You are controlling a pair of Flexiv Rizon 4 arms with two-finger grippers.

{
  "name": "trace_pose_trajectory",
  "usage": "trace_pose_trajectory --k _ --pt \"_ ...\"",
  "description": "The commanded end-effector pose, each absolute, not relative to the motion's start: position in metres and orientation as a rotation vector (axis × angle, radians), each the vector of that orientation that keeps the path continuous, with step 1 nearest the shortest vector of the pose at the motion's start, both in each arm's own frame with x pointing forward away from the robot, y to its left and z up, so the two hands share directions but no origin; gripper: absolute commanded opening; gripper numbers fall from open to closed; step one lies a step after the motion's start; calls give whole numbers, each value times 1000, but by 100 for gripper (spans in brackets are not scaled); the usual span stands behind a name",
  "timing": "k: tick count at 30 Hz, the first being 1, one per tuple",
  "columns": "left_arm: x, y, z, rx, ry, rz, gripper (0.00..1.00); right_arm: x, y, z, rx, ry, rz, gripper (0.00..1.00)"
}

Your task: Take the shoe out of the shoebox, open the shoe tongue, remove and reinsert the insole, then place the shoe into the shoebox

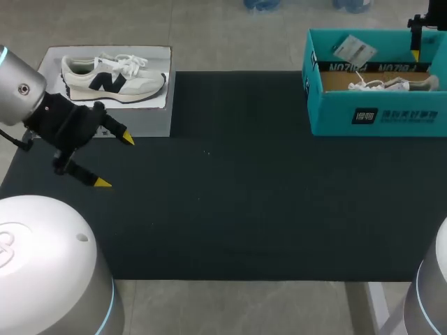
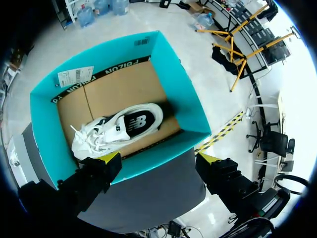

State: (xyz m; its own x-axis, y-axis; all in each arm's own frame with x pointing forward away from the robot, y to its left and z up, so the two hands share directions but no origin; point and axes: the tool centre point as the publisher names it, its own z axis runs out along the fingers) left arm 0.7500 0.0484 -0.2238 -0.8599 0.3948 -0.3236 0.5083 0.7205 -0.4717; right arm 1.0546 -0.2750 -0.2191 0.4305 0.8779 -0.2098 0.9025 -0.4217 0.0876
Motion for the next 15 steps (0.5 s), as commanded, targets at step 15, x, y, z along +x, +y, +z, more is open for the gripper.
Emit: trace_pose_trajectory --k 15 --pt "873 147 -218 1700 2560 -548 100 1055 -275 -219 2495 1571 -195 100"
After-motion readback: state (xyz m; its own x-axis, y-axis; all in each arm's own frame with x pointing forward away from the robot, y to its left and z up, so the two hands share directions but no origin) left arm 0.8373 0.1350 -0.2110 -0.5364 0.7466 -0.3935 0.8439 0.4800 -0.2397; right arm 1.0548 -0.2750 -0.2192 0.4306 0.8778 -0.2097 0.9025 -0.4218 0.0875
